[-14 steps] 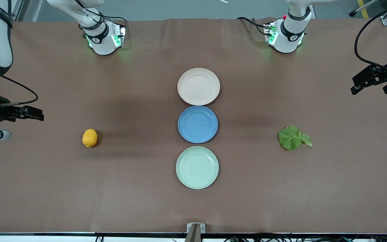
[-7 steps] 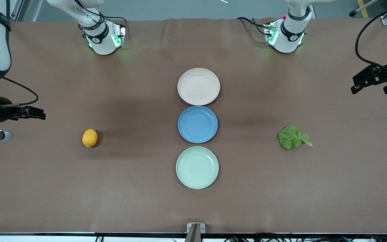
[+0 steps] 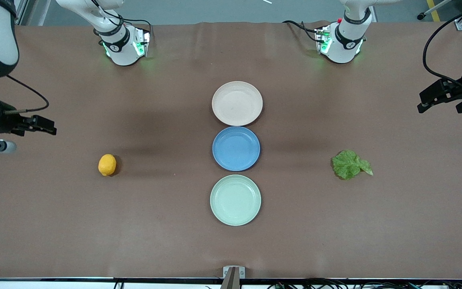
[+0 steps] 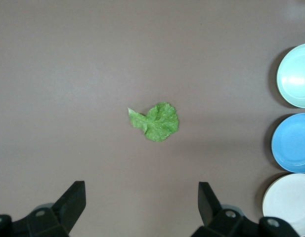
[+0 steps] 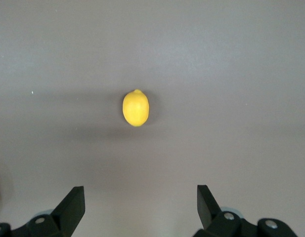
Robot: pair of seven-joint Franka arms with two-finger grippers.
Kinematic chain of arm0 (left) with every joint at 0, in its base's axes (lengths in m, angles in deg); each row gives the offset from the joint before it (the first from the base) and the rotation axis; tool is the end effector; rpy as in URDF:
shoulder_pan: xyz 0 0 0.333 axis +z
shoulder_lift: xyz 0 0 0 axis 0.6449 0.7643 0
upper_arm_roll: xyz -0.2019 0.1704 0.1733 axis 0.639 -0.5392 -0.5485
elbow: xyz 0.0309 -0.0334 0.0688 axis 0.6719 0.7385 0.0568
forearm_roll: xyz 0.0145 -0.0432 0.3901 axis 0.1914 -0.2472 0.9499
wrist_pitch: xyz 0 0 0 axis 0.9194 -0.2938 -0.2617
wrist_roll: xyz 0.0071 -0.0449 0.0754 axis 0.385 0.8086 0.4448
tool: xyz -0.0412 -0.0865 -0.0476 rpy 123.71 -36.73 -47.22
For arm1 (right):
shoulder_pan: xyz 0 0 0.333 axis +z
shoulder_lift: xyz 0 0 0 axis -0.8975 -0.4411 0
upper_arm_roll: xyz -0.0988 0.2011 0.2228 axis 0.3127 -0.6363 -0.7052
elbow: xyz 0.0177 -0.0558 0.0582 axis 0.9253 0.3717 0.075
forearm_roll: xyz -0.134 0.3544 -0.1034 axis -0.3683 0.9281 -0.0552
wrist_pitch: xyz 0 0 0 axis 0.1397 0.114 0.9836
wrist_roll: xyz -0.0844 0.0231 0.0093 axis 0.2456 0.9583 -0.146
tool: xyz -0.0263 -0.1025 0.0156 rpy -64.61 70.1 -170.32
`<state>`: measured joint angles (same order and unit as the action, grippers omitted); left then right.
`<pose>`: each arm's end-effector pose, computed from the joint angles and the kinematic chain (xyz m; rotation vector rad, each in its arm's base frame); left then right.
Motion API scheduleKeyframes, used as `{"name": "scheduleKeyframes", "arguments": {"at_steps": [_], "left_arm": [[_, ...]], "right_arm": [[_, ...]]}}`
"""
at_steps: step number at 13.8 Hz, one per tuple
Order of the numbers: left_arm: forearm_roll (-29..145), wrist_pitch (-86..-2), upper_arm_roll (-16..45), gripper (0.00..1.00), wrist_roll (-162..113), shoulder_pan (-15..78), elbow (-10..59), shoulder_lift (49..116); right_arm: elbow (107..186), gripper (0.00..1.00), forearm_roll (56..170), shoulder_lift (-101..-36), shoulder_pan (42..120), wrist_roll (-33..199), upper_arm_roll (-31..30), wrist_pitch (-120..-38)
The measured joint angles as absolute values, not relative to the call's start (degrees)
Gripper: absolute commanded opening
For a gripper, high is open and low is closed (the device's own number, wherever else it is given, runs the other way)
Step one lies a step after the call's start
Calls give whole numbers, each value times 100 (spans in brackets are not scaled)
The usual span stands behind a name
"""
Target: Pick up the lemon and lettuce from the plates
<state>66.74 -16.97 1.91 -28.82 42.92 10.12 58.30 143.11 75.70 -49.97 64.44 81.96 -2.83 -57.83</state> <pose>0.5624 -0.0300 0.6522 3.1247 -0.0207 0.0929 0.5775 -0.0255 0.5422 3.1368 0.0358 -0.1567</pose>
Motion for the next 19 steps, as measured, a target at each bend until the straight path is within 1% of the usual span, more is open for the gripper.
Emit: {"name": "scheduleKeyframes", "arguments": {"at_steps": [3, 6, 9, 19], "left_arm": [[6674, -1695, 192, 100, -2882, 4292, 1010, 5830], [6674, -1693, 192, 100, -2882, 4292, 1010, 5830], [6674, -1687, 192, 100, -2882, 4292, 1010, 5831], [6674, -1627, 192, 100, -2882, 4292, 1010, 5833]], "right_arm": [[14689, 100, 7569, -4533, 6444, 8196, -280, -5785], [14971, 100, 7569, -4282, 6444, 8196, -280, -5827], [15136, 100, 7569, -4190, 6444, 8196, -280, -5894], [15144, 100, 7572, -4047, 6444, 8195, -278, -6072]]}}
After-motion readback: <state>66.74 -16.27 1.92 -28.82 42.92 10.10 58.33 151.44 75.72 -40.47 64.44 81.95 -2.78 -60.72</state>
